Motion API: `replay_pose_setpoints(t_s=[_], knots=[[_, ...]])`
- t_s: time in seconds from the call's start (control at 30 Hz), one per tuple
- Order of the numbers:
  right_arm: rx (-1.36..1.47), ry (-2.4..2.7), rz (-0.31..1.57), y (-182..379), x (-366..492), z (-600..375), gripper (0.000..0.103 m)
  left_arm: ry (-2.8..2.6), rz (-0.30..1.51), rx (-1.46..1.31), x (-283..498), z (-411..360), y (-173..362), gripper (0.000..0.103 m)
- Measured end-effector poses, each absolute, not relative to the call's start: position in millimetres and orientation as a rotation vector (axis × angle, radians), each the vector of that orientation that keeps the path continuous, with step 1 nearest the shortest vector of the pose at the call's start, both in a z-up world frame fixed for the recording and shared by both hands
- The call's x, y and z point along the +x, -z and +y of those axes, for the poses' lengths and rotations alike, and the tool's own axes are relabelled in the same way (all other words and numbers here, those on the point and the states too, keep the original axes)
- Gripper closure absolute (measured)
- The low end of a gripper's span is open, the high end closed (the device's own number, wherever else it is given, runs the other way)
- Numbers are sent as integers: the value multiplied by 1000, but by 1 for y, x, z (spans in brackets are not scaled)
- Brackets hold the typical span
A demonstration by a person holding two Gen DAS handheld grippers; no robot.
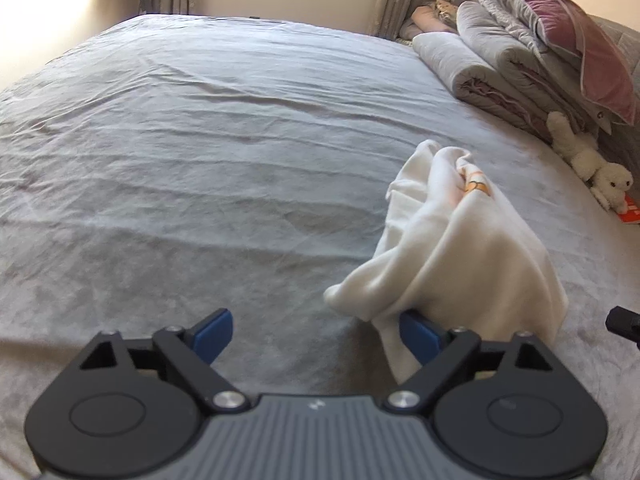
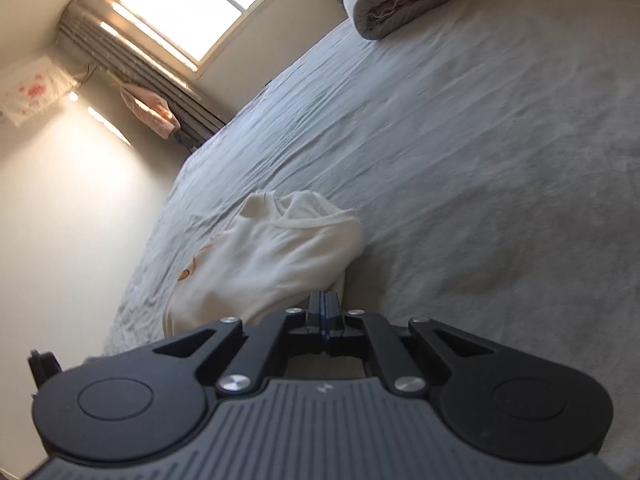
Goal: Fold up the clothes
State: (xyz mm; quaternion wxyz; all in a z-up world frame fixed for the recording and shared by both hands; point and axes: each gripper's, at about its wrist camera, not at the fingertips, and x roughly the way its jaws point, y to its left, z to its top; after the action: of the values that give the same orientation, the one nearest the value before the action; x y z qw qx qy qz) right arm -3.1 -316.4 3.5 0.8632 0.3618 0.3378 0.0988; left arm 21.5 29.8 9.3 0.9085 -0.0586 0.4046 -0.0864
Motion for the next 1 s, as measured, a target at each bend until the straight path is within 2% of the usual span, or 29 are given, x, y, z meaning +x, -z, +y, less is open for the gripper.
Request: replay_pose_setpoints(t_s=[0.13,0.2,0.27,0.4,0.5,0.73,0.77,0.87,0.9,1.0], knots=[[804,-220,710,-4,-4,-320,87,258,764,-130,16,20,-14,38],[829,-231,704,-7,-5,-318,50,318,718,-124,11,12,-17,43],[829,-252,687,-12,-5,-312,40,377,678,-95,5,0,-20,44],[812,-302,659,-22,-3,-296,35,512,628,-26,-8,-28,-22,42],[783,-306,646,-25,0,-284,33,584,612,34,-16,-49,-19,27],[725,-253,626,-25,14,-263,33,716,572,130,-35,-70,-18,23],[705,-238,628,-24,17,-261,35,735,572,126,-35,-68,-20,23],[646,-223,661,-16,23,-255,76,788,589,82,-34,-55,-26,23],[641,-217,668,-14,23,-256,84,800,594,61,-33,-50,-29,23],[622,-198,680,-10,20,-260,90,801,584,-3,-31,-32,-38,23]])
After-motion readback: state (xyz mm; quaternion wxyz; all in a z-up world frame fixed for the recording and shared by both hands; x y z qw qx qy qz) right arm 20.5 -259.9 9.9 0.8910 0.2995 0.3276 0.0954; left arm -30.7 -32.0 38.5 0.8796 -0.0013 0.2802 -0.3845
